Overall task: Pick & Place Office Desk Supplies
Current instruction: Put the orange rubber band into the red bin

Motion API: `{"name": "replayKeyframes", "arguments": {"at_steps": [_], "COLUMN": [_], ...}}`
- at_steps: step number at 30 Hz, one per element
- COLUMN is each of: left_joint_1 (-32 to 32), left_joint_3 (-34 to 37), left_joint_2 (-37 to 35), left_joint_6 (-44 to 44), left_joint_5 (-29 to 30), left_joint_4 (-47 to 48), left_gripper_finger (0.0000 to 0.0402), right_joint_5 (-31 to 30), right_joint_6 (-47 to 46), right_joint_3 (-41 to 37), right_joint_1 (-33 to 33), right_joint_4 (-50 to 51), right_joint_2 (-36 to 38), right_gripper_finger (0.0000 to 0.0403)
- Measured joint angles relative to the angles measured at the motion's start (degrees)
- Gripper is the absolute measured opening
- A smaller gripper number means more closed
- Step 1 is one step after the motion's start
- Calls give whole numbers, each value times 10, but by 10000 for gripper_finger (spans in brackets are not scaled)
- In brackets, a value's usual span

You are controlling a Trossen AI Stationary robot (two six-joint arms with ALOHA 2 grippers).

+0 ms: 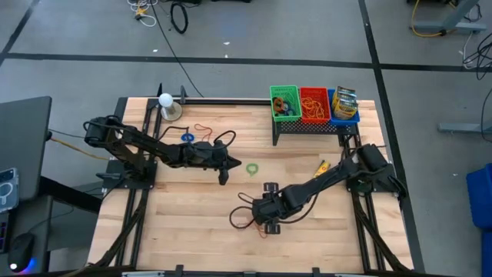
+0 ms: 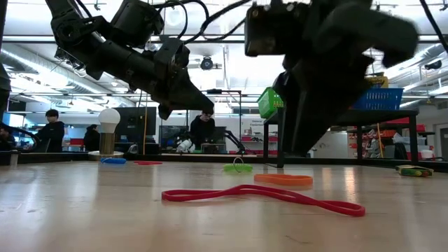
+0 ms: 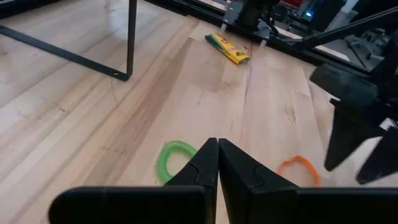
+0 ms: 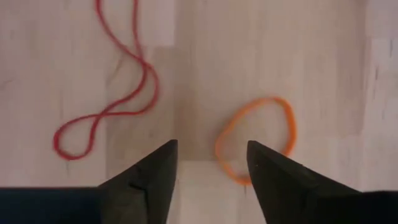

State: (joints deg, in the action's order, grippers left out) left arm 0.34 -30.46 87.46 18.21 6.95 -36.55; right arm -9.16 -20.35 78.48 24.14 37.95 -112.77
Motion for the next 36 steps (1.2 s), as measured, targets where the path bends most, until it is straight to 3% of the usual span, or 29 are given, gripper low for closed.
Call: {"name": "replayKeyframes", "arguments": {"at_steps": [21, 29, 36], "left_joint_1": [0, 0, 0], "left_joint_3": [0, 0, 0], "left_joint_2": [0, 0, 0], "left_joint_6": [-12, -12, -11], "left_joint_5": [-6, 12, 59], "left_joint_4": [22, 25, 26], "left_gripper_finger": [18, 18, 18], "right_joint_5": [49, 50, 10], "right_joint_6": [-59, -110, -194], "right_joint_3": [-1, -3, -3], "right_joint_1": [-39, -37, -47], "right_joint_4": [-15, -3, 53], "right_joint_2": [-46, 22, 165], "right_gripper_finger": [9, 3, 2]}}
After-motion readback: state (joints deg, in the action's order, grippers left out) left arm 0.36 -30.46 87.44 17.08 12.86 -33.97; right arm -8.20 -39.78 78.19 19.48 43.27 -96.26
